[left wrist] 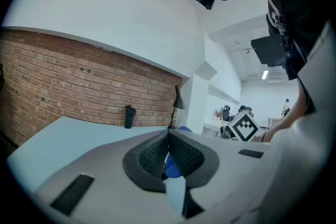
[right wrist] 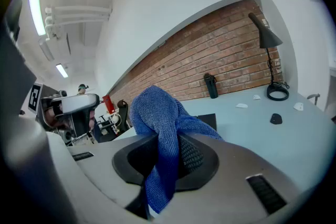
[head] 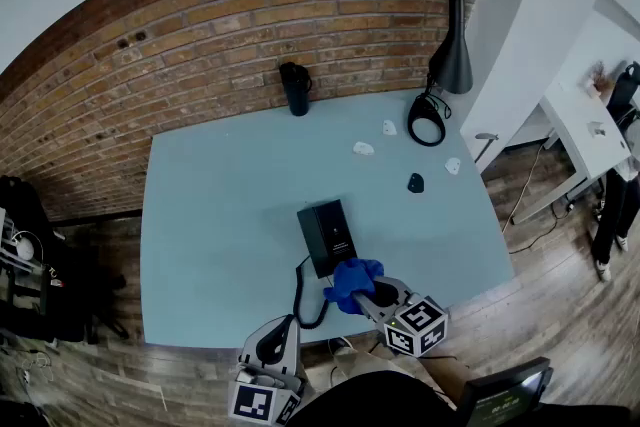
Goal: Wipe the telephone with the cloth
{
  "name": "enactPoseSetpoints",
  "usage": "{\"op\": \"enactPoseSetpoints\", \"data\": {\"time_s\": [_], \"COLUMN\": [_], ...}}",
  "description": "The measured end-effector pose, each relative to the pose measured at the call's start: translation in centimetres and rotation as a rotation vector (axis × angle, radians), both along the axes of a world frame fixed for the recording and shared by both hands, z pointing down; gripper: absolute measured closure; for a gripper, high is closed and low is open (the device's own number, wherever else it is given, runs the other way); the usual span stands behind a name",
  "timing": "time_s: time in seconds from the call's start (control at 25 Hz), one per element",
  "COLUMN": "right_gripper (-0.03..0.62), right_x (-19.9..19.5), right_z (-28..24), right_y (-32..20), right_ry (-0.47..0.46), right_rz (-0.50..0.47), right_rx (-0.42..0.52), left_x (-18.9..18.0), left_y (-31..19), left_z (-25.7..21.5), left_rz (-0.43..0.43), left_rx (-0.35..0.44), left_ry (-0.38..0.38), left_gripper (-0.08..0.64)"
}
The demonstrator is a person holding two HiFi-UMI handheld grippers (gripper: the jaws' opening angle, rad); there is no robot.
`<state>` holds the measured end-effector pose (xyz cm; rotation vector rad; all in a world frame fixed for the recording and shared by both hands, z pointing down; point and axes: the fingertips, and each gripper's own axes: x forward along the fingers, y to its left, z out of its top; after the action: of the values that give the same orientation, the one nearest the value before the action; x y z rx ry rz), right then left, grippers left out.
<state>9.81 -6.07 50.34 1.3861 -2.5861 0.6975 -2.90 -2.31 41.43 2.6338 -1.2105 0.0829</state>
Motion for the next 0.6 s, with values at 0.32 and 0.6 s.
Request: {"op": "enactPoseSetpoints", "data": {"time_s": [0.32,0.6], "right_gripper": [0.486,0.485], "right_x": [0.1,-0.9], "right_z": [-0.4,-3.1], "right_y": [-3.2,-9.0], "right_ry": [0.091,0.208], "right_rz": [-0.017,-0.058], "right_rx": [0.051,0.159], "left_x": [-0.2,-1.7], "left_y": [-1.6,-2.5], "left_z": [-0.1,-1.2], "left_rz": [-0.025,-0.053], "left_rx": [0.047,0.079], "left_ry": [0.0,-0.006], "left_gripper": [0.543,0.541]}}
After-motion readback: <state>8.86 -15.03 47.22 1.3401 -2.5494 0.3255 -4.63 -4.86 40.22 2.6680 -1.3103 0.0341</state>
